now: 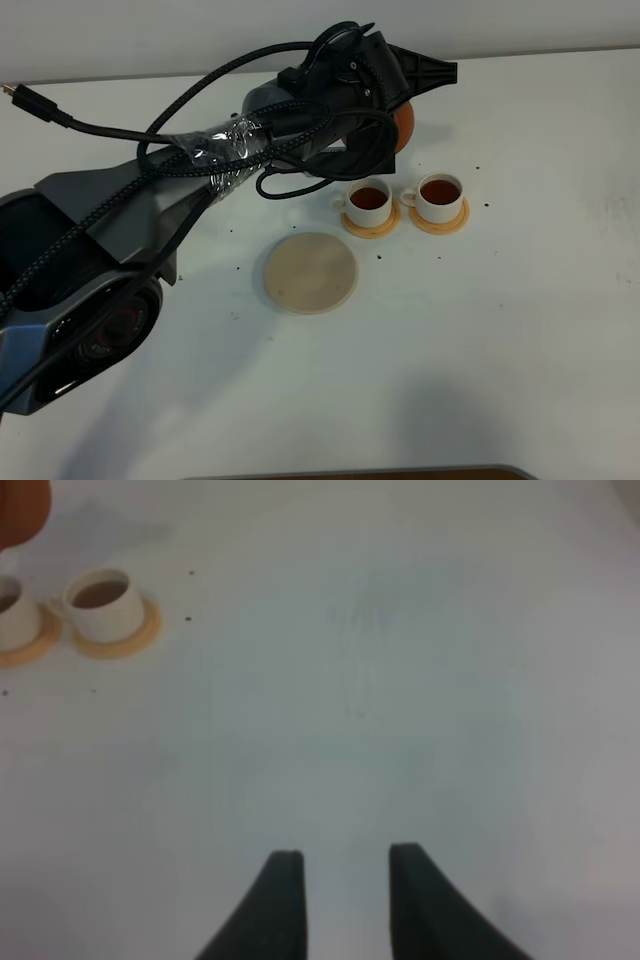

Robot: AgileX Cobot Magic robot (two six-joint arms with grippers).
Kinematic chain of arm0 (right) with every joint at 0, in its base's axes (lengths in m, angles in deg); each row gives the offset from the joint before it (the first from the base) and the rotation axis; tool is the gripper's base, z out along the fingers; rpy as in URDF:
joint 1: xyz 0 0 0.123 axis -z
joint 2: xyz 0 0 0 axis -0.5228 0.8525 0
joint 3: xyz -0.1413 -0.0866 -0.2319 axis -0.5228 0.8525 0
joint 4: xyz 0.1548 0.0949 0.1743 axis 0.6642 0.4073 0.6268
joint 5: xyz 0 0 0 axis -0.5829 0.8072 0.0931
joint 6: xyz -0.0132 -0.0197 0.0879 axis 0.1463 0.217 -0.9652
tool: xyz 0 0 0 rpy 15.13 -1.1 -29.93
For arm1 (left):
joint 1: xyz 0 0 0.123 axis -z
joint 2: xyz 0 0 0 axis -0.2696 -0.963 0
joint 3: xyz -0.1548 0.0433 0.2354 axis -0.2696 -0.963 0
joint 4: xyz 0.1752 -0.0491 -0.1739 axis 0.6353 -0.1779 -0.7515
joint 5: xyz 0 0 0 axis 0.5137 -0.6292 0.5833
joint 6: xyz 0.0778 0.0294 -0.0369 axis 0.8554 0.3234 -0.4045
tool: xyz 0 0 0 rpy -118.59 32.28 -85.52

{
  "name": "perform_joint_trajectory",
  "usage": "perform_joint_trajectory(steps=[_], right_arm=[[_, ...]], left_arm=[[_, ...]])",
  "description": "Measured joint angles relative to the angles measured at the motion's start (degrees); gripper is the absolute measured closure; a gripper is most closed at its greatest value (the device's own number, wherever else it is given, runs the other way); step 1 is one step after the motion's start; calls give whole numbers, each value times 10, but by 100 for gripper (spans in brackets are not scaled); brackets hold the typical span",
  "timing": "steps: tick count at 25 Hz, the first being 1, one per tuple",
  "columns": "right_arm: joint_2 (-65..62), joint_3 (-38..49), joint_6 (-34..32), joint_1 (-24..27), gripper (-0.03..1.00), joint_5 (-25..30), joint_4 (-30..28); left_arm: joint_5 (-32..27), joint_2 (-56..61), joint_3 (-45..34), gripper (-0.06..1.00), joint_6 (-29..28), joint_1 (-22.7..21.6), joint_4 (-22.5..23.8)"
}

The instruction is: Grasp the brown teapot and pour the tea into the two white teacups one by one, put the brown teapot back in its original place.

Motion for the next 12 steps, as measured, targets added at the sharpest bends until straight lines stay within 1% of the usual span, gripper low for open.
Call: perform_joint_trajectory(steps=[5, 12], right_arm=[[0, 0, 0, 0, 73, 0, 0], [0, 0, 0, 0, 73, 0, 0]], left_arm=[[-3, 0, 0, 80, 0, 4, 1], [-27, 0, 0, 80, 0, 9, 12]])
